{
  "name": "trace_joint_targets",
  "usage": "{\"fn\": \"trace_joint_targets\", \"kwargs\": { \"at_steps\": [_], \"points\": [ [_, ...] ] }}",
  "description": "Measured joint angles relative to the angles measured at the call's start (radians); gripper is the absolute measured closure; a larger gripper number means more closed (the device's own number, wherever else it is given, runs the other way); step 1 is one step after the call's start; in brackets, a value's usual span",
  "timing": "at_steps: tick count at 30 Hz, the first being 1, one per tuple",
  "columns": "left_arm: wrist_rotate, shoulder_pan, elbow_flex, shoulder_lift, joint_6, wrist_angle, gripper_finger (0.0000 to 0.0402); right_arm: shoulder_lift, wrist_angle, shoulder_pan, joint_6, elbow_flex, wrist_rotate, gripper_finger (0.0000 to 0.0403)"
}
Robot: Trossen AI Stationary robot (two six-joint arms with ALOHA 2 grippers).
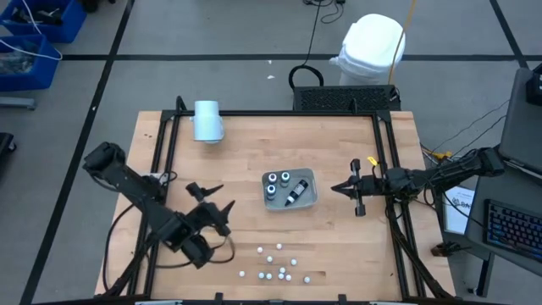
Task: Pick & Place food coloring
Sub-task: Put the large black food coloring bottle into the gray bin
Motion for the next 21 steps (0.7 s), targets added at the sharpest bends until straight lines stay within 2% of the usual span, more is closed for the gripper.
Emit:
{"fn": "trace_joint_targets", "kwargs": {
  "at_steps": [3,7,9,12,16,21],
  "points": [
    [0.222,0.075,-0.06,0.0,0.314,0.323,0.0117,0.0,0.003,0.0,-0.01,0.0,0.0,0.0403],
    [0.625,0.148,-0.146,0.0,0.806,0.862,0.0117,0.0,0.012,0.0,-0.011,0.0,0.0,0.0403],
    [0.763,0.164,-0.173,0.0,0.988,1.031,0.0117,0.0,0.013,0.0,-0.008,0.0,-0.003,0.0403],
    [0.8,0.169,-0.193,-0.03,1.183,1.147,0.0117,0.0,0.013,0.0,-0.008,0.0,-0.004,0.0403],
    [0.812,0.194,-0.218,-0.131,1.315,1.188,0.0127,0.0,0.013,0.0,-0.007,0.0,-0.009,0.0403],
    [0.884,0.261,-0.324,-0.345,1.334,1.206,0.0194,0.0,0.013,0.001,-0.007,0.0,-0.056,0.0403]
  ]
}}
